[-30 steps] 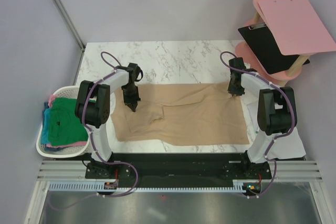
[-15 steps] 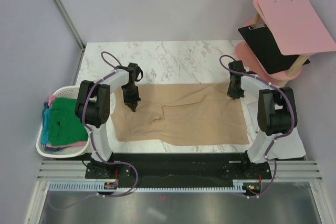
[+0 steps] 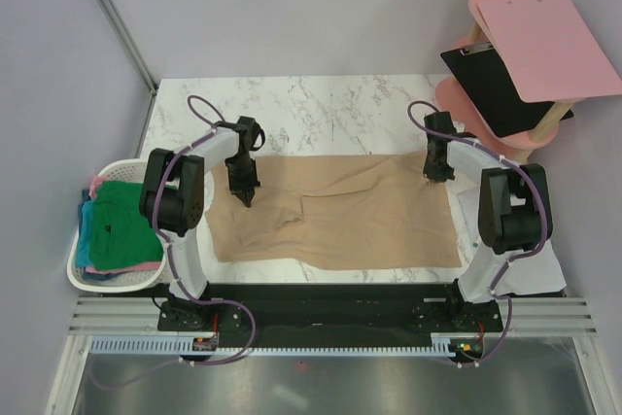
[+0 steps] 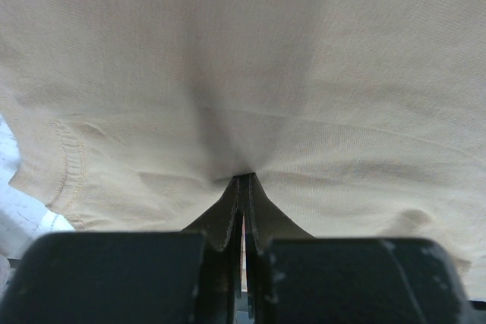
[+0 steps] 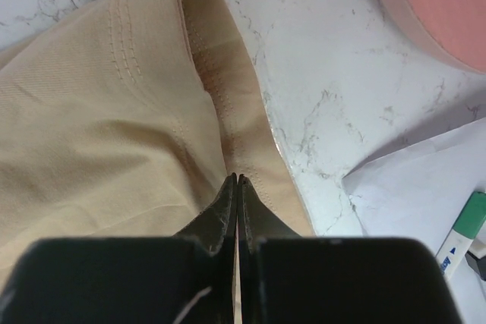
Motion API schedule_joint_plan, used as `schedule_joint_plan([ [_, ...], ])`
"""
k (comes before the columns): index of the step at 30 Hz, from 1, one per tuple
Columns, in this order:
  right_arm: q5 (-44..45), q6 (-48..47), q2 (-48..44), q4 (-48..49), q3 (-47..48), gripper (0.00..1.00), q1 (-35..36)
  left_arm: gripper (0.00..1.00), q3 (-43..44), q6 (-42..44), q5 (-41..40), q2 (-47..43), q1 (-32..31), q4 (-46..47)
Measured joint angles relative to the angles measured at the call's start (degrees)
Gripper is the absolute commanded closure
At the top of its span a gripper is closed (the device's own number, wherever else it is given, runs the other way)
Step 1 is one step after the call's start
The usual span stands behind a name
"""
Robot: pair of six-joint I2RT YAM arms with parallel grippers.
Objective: Fold and stack the t-shirts
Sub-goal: Fold the flattened tshirt in 1/3 of the way
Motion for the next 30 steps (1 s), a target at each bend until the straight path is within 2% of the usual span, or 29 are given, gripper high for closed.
schedule_joint_plan([
  [11, 0.31, -1.16, -3.82, 0.96, 0.90, 1.00, 2.91, 0.98, 0.98, 0.02, -0.02, 0.74, 0.00, -1.01],
  [21, 4.00, -1.68, 7.93, 2.95, 6.75, 1.00, 4.61, 0.98, 1.40, 0.13, -0.13, 1.01, 0.00, -1.36],
  [30, 12.81, -1.11, 15.87, -4.00, 16.96, 1.00, 5.73, 0.98, 7.58, 0.44, -0.13, 4.85, 1.49, -3.02],
])
